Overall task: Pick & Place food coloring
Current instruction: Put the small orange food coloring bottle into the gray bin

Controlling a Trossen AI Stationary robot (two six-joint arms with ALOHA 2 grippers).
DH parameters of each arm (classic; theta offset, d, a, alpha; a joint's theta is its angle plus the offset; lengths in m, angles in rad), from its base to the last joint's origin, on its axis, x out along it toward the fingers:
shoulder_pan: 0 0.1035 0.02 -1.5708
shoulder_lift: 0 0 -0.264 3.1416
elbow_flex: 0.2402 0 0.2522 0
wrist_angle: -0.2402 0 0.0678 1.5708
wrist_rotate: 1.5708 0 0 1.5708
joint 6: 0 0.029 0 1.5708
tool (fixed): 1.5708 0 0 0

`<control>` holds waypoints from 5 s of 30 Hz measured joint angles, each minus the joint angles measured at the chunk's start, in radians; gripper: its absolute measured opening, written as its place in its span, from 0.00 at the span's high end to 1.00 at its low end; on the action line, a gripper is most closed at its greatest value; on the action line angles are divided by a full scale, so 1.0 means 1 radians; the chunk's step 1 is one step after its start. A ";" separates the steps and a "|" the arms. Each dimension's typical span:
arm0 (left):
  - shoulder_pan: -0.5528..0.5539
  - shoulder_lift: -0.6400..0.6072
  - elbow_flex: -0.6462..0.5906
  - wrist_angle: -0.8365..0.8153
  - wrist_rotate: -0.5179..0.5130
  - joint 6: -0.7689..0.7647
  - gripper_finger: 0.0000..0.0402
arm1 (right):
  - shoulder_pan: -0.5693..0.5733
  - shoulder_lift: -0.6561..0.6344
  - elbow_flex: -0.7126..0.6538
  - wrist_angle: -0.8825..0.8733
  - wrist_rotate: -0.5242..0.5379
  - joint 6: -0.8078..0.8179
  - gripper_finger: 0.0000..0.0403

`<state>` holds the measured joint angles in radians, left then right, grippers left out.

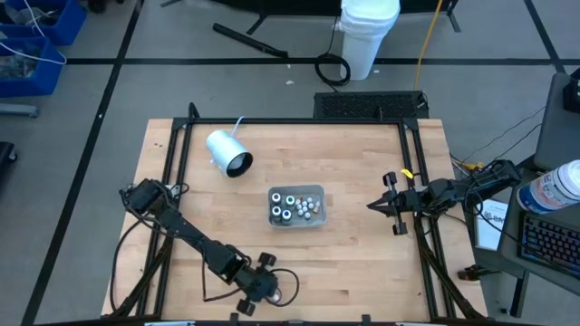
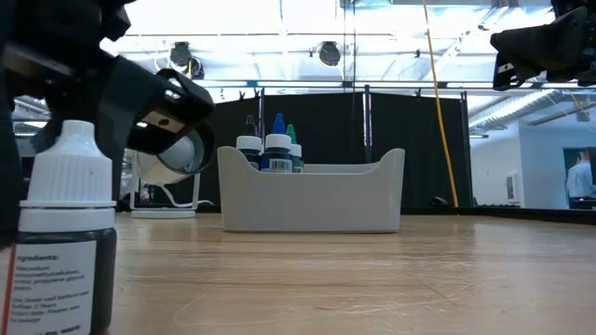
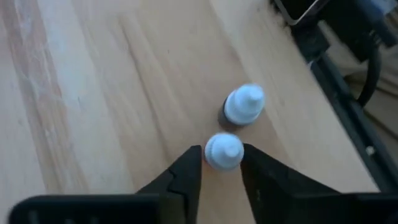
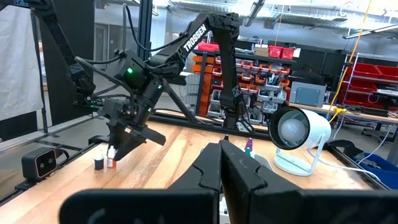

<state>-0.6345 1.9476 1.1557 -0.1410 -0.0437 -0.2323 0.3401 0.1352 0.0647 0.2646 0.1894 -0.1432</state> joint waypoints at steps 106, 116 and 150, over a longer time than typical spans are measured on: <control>-0.063 -0.116 0.025 -0.050 -0.192 -0.058 0.60 | 0.622 1.640 0.889 -0.327 -0.372 0.773 1.00; -0.061 -0.116 0.025 -0.050 -0.194 -0.035 0.60 | 0.564 1.651 0.889 -0.276 -0.286 0.632 1.00; -0.061 -0.116 0.025 -0.050 -0.238 -0.035 0.60 | 0.636 1.647 1.023 -0.654 -0.079 0.283 0.64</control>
<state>-0.6952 1.8313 1.1805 -0.1909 -0.2817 -0.2671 0.9759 1.7823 1.0878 -0.3891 0.1103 0.1394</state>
